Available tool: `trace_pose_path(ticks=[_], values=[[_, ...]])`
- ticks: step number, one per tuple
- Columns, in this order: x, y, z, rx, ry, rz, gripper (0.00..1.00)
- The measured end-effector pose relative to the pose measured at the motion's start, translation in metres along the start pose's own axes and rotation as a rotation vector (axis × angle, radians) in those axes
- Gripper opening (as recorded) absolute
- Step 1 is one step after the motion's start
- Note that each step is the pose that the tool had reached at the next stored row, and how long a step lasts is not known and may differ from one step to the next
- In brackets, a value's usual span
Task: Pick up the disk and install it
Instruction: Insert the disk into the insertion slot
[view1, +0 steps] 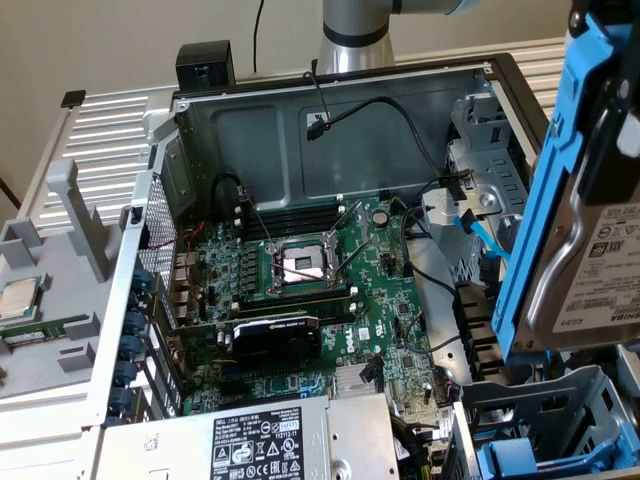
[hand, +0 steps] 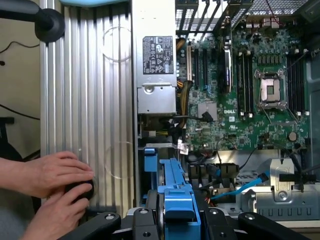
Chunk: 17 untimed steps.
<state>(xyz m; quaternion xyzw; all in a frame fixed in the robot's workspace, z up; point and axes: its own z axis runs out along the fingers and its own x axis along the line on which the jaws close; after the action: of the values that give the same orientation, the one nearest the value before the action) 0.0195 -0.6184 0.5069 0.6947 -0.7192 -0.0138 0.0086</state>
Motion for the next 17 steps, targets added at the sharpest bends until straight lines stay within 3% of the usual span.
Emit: trace_pose_path(ticks=[5, 17], values=[[-0.001, 0.0001, 0.0014, 0.0001, 0.0023, 0.000, 0.37], [0.000, -0.0004, 0.0155, -0.0003, -0.0102, 0.000, 0.37]])
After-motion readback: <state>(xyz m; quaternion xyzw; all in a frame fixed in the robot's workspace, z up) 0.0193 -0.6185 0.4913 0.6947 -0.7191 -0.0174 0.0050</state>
